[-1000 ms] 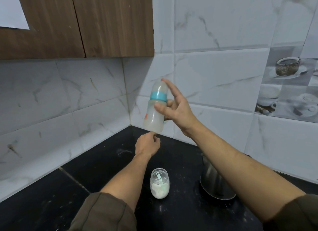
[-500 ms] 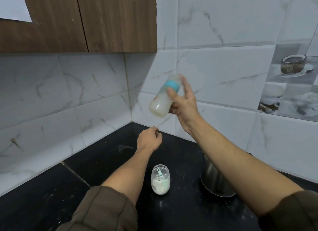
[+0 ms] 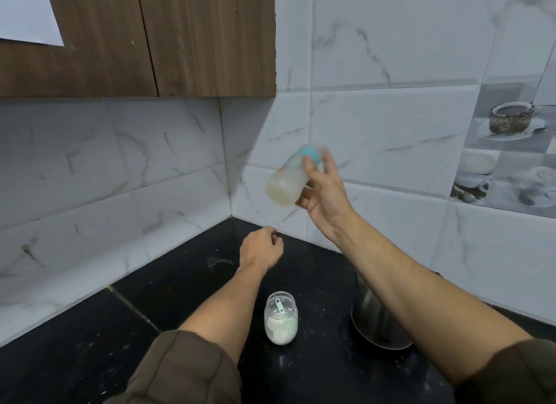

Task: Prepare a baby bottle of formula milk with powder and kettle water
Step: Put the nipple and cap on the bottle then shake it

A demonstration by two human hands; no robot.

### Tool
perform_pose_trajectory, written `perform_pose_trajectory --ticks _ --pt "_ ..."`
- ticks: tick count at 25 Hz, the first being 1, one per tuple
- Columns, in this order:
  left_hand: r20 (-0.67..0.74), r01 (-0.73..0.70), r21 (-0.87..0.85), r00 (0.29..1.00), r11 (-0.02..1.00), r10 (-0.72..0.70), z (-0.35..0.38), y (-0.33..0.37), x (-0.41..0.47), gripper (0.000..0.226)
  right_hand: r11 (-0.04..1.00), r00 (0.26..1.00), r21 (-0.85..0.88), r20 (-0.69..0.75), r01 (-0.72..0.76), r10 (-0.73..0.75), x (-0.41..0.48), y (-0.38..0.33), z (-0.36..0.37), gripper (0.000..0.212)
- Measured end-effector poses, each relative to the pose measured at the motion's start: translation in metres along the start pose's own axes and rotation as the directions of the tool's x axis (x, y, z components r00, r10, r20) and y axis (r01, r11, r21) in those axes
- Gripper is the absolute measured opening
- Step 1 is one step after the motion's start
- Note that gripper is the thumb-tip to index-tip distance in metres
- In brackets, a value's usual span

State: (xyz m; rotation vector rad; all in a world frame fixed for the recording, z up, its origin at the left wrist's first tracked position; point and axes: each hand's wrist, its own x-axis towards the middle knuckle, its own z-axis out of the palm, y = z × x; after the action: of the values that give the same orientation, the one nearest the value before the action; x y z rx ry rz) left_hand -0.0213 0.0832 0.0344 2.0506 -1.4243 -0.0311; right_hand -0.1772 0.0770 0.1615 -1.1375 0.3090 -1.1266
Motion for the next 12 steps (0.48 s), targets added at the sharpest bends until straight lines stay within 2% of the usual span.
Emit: perform_pose_trajectory --ticks 2,3,4,6,7,8,10,12 --pt "-0.002 0.028 -0.039 1.000 0.999 -0.029 0.002 -0.001 -0.001 0.022 0.978 0.967 -0.206 0.249 -0.006 0.058 -0.010 0.001 -0.002 0.076" --pt "-0.006 0.041 -0.046 0.999 0.998 -0.041 0.002 -0.001 -0.002 0.019 0.964 0.943 -0.266 0.324 0.015 0.074 -0.014 0.001 -0.004 0.074" --pt "-0.008 0.038 -0.029 0.999 0.999 -0.038 0.000 -0.001 -0.003 0.019 0.965 0.947 -0.261 0.314 0.022 0.063 -0.014 0.001 -0.005 0.075" --pt "-0.007 0.013 0.011 1.000 1.000 -0.013 -0.003 -0.003 -0.002 0.025 0.994 0.997 -0.112 0.078 0.017 -0.008 -0.009 -0.001 -0.003 0.076" --pt "-0.009 0.007 0.007 1.000 1.000 -0.007 -0.004 -0.004 -0.002 0.029 1.000 0.999 0.005 -0.041 0.029 -0.029 -0.004 -0.001 -0.003 0.075" --pt "-0.007 0.002 0.009 1.000 1.000 -0.002 -0.006 -0.004 -0.002 0.031 0.996 0.995 0.087 -0.091 0.036 -0.028 -0.001 0.001 -0.002 0.072" --pt "-0.003 0.006 0.006 1.000 1.000 -0.006 -0.004 -0.003 -0.001 0.031 0.999 1.000 0.043 -0.022 -0.016 0.017 -0.002 0.001 0.001 0.070" --pt "0.003 0.021 -0.015 1.000 1.000 -0.021 -0.003 0.000 -0.002 0.026 0.987 0.983 -0.147 0.163 -0.059 0.083 -0.009 0.005 0.003 0.073"
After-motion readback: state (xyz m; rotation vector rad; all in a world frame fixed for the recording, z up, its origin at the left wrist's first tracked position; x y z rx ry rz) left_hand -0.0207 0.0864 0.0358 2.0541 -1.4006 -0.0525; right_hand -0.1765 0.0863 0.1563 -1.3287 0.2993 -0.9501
